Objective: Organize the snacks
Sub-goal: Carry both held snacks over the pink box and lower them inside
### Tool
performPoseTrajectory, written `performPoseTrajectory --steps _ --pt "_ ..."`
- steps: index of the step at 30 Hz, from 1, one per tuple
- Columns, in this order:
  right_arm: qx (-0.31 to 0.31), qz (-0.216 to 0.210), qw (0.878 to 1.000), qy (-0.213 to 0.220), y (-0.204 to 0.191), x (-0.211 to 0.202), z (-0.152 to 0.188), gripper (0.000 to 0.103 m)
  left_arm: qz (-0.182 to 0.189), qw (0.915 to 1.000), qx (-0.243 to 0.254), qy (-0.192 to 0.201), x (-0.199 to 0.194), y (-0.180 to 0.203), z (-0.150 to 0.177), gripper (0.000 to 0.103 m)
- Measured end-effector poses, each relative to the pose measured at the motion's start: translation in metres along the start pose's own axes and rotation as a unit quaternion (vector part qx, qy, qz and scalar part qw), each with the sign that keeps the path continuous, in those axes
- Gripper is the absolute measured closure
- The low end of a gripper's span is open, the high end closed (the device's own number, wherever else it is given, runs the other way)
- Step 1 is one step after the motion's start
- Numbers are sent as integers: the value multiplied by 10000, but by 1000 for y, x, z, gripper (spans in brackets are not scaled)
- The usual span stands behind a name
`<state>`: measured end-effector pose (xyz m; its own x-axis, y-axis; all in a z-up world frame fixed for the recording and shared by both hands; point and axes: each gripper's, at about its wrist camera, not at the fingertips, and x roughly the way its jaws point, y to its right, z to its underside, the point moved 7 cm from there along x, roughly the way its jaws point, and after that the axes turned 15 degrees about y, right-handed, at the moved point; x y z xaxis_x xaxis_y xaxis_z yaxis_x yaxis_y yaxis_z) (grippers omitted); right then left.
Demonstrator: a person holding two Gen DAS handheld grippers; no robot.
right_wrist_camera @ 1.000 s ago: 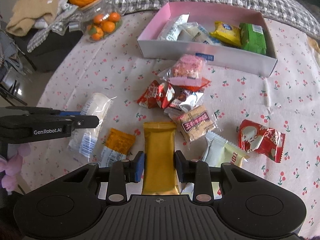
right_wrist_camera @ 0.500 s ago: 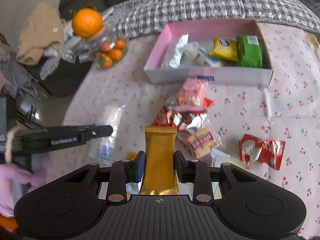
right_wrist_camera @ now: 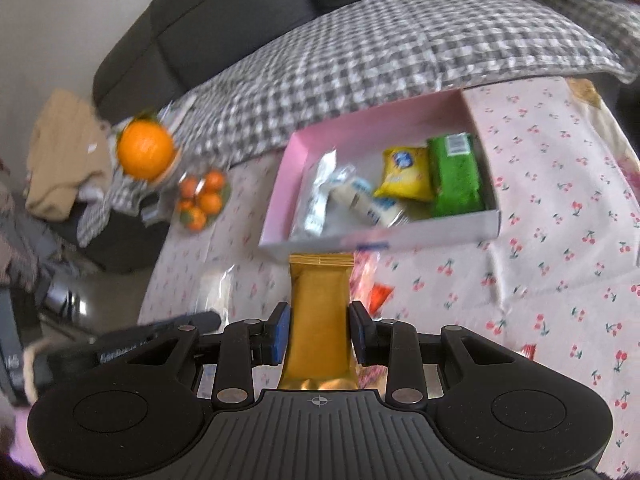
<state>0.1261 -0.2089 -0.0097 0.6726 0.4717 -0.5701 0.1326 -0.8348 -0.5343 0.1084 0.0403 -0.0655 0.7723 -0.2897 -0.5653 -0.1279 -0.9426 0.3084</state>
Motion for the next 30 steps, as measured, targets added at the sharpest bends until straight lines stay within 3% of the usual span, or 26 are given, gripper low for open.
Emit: performPoseTrajectory --steps 12,20,30 --pt "612 302 9969 400 32 24 -36 73 -74 9994 -341 28 35 20 -25 84" --pt "800 438 9943 555 54 46 -49 72 -108 9996 -246 119 75 35 -54 84" --pt "982 474 9905 839 76 67 -59 72 -322 9995 -17 4 129 42 -56 84"
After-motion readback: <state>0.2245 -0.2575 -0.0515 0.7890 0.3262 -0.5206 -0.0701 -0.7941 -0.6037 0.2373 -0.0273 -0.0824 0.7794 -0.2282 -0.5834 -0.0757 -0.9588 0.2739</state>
